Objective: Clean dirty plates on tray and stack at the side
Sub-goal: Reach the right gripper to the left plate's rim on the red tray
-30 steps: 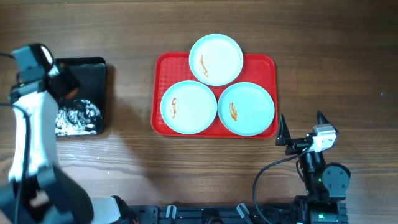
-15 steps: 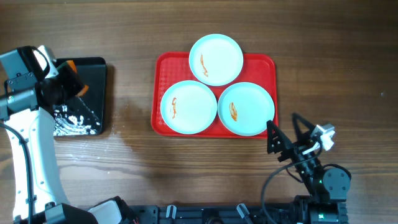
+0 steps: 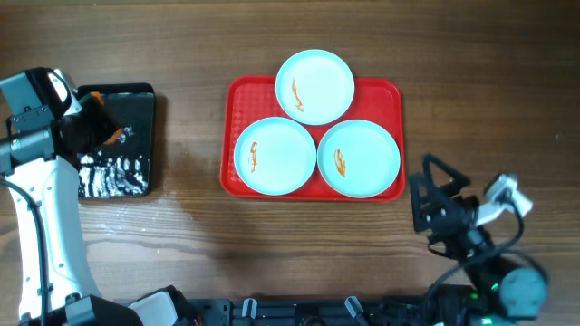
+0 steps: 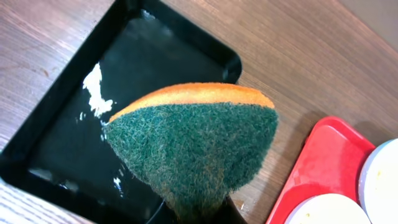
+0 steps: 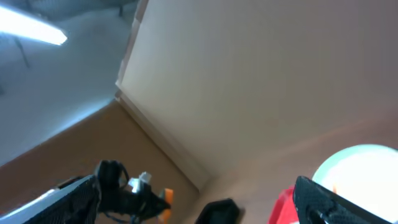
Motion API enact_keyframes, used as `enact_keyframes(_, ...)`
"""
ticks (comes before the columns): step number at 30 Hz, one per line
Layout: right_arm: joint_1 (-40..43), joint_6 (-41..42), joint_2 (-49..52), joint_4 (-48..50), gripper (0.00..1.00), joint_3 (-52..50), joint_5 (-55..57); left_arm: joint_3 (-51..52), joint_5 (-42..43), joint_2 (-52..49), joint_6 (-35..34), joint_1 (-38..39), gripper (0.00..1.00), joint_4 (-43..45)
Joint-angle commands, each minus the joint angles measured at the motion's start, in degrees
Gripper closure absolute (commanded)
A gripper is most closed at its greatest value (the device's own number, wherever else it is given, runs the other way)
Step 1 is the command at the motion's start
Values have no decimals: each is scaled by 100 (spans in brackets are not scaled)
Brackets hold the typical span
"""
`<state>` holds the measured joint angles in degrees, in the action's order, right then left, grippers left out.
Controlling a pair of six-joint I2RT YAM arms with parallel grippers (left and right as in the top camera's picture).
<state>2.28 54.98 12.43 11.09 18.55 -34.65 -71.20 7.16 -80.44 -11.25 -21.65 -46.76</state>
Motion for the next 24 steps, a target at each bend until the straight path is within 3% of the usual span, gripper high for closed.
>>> enact_keyframes(1, -20, -2424, 1624, -1316, 0, 1928, -887, -7, -61, -35, -35, 2, 95, 20)
enact_keyframes(7, -376, -5130, 4802, -5624, 0, 5692, -608, -7, -61, -35, -35, 2, 93, 20)
enact_keyframes(11, -1071, -5558, 6271, -6955, 0, 7097, 249, -7, -59, -35, -35, 2, 92, 15)
enact_keyframes(13, -1335, -5497, 6752, -7160, 0, 7396, 424, -7, -59, -35, -35, 2, 92, 15)
enact_keyframes(19, -1705, -3777, 8046, -6614, 0, 7458, 511, -7, -59, -35, -37, 2, 92, 15)
enact_keyframes(21, -1860, -3921, 8570, -6347, 0, 7458, 514, -7, -59, -35, -35, 2, 91, 17)
enact_keyframes(24, -2124, -4122, 9141, -6166, 17, 7458, 914, -7, -61, -35, -35, 2, 91, 17)
